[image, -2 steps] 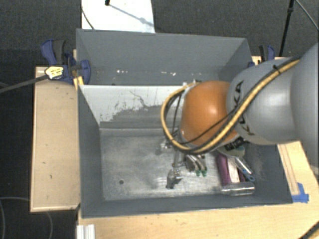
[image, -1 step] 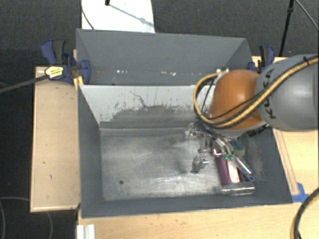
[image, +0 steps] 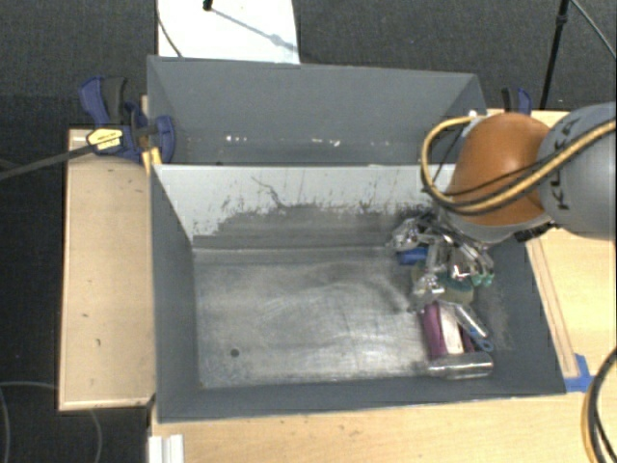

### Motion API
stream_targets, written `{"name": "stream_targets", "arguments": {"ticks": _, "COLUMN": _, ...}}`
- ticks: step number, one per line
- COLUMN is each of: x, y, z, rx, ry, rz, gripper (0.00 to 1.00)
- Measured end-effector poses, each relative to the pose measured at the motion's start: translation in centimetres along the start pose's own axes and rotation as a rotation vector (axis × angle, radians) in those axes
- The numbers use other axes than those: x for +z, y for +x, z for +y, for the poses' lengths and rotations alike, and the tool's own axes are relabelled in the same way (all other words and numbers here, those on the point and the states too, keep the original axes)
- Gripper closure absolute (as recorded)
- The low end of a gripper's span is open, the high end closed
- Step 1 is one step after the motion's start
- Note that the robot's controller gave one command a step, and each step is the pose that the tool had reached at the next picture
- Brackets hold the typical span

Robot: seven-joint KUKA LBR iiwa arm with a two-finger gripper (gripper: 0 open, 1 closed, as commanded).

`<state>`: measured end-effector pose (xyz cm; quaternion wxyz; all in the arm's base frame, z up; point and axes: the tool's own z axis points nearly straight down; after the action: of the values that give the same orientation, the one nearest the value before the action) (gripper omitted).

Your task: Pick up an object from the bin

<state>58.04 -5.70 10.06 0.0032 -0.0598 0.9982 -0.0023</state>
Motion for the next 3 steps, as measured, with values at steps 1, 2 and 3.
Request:
{"name": "stream_targets", "arguments": {"ticks": 1, "x": -1.1, "y": 0.0, "z": -6.0, "rx": -0.335, "ry": -0.007, "rz": 0.001, "gripper": 0.00}}
{"name": "stream_targets", "arguments": {"ticks": 2, "x": -0.3, "y": 1.8, "z": -7.2, "rx": -0.657, "ry": -0.012, "rz": 0.003, "gripper": 0.00}}
{"name": "stream_targets", "arguments": {"ticks": 3, "x": 0.0, "y": 6.0, "z": -7.1, "rx": -1.127, "ry": -0.013, "rz": -0.014, "gripper": 0.00}}
